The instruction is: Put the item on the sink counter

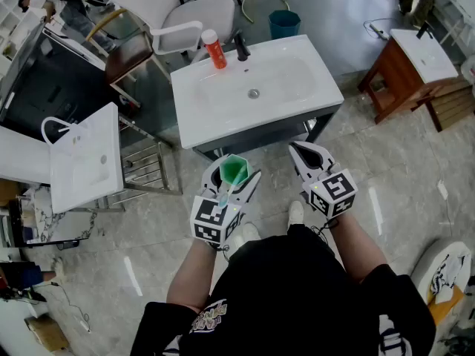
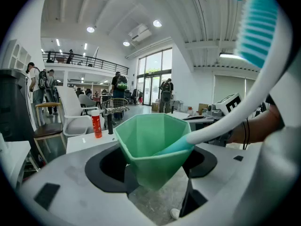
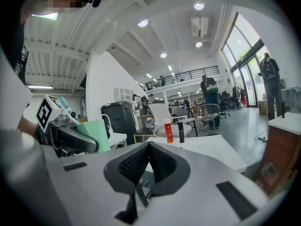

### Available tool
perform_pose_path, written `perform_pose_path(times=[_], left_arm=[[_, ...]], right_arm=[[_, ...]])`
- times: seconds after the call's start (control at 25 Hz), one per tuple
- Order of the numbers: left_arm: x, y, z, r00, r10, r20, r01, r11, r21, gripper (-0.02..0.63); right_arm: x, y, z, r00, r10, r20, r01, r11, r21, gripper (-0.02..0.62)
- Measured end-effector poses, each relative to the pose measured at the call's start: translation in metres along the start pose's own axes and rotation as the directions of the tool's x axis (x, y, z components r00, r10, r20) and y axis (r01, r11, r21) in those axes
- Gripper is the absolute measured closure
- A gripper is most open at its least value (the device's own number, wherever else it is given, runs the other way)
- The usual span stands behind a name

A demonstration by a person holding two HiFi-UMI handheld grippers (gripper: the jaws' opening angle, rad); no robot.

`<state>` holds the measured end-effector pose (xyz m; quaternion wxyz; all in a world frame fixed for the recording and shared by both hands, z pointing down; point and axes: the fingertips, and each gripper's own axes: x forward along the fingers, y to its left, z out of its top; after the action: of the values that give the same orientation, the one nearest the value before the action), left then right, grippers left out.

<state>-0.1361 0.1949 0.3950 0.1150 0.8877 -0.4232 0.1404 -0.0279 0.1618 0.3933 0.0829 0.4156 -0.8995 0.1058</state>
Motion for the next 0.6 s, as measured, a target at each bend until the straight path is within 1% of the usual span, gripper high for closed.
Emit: perform_pose_path(times=[0.6], left_arm=[[0.012, -0.007, 0.005, 1.000, 0.012, -0.005, -0.012, 1.000, 0.001, 0.277]], right_arm=[[-0.001, -0.007, 0.002, 0.999, 0.040, -0.005, -0.040, 0.998, -0.042, 0.541]])
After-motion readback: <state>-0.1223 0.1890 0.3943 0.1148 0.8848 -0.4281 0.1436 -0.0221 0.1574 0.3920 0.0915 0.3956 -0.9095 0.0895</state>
